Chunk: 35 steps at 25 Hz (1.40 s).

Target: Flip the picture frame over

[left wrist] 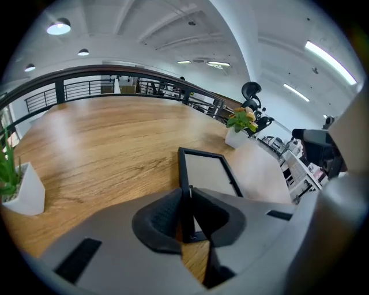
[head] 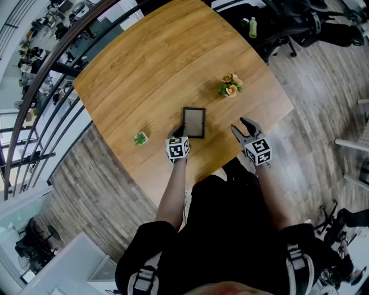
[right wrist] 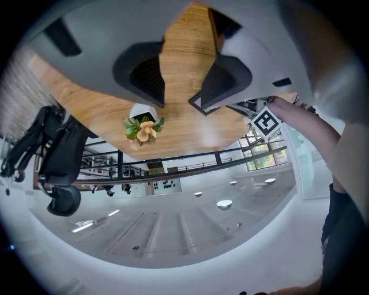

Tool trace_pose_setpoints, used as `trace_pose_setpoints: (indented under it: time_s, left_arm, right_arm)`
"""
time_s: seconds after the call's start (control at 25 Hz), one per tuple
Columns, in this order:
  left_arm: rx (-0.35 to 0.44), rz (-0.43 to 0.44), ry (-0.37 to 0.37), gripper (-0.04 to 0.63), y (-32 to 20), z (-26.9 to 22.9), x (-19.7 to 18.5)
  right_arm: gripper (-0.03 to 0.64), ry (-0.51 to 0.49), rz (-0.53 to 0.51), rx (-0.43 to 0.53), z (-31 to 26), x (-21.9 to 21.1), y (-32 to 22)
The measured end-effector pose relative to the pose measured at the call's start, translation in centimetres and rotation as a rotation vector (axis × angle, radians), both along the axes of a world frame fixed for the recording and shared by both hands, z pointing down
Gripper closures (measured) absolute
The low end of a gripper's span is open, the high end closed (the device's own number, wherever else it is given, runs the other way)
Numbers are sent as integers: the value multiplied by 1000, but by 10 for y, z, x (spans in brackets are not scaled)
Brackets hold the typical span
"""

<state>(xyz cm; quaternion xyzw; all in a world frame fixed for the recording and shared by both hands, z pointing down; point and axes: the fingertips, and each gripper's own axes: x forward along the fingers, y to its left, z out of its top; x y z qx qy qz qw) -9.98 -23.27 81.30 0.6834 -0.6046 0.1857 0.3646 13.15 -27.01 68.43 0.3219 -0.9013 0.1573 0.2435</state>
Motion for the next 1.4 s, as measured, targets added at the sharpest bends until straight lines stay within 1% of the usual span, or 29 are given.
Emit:
trace_pose_setpoints:
  time_s: [0.08,0.4,0.56,0.8,0.96,1.16,1.4]
  left_arm:
    - [-11,-23,21,531,0,1,-1]
    - [-38,-59,75,535,0,1,-2]
    - [-31,-76,108,537,0,-3,0]
    - [-13,-84,133,537,9,-13,5]
    - [12,-88,153,536,9,-26,12]
    - [71,-77,175,535,10,-51,13]
    - [136,-86,171,537,13,-79,7]
  right_arm:
    - [410,1,-6,-1,1,-1,3]
    - [410,-6,-5,-11,0,-3,9]
    - [410,-14,-20,-12,-2,-9,14]
    - [408,-37,-52,-28,-2,-27,26]
    - [408,-51,-67,-34,-3,-36,31]
    - [408,-89,-72,-63,-2,-49,40]
    - [408,-114,-108,-98,1,-64,53]
